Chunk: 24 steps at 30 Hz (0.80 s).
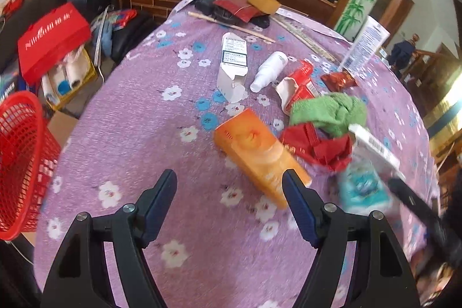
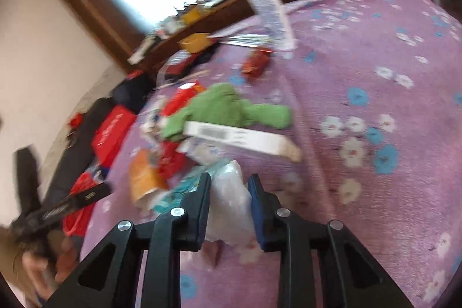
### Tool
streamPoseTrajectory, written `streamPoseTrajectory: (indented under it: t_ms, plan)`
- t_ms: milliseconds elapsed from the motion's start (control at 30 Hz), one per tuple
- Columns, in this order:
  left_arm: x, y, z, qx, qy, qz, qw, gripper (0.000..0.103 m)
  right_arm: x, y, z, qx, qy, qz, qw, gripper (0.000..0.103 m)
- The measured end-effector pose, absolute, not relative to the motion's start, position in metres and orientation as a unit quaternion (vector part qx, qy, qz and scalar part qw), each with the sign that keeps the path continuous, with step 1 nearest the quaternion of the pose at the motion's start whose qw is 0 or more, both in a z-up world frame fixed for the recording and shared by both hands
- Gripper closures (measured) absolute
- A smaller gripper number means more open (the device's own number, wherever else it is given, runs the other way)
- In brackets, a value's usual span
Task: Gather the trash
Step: 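Grasp the clear plastic bag with the right tool while the left tool grasps the orange box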
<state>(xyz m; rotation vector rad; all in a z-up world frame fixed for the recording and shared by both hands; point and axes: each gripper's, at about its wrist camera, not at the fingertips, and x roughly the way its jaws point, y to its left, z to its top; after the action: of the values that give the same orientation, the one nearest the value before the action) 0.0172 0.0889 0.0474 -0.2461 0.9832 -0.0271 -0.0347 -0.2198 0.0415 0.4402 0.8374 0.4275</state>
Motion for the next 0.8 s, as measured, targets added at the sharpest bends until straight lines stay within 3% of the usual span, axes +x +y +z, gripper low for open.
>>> streamPoseTrajectory:
  t_ms: [200, 467, 667, 800]
  plan:
    - [0.048, 0.069, 0.038, -0.121, 0.487, 0.006, 0.865, 0.028, -0.064, -0.204, 0.079, 0.174, 0.305, 0.251, 0.902, 0.075]
    - [0.064, 0.035, 0.016, -0.042, 0.495, 0.023, 0.867, 0.029, -0.074, -0.215, 0.083, 0.181, 0.285, 0.229, 0.913, 0.075]
    - [0.047, 0.045, 0.018, -0.026, 0.471, -0.004, 0.882, 0.048, -0.073, -0.219, 0.082, 0.182, 0.287, 0.238, 0.91, 0.075]
    - [0.033, 0.059, 0.017, -0.032, 0.466, -0.019, 0.884, 0.05, -0.074, -0.211, 0.081, 0.168, 0.291, 0.245, 0.909, 0.075]
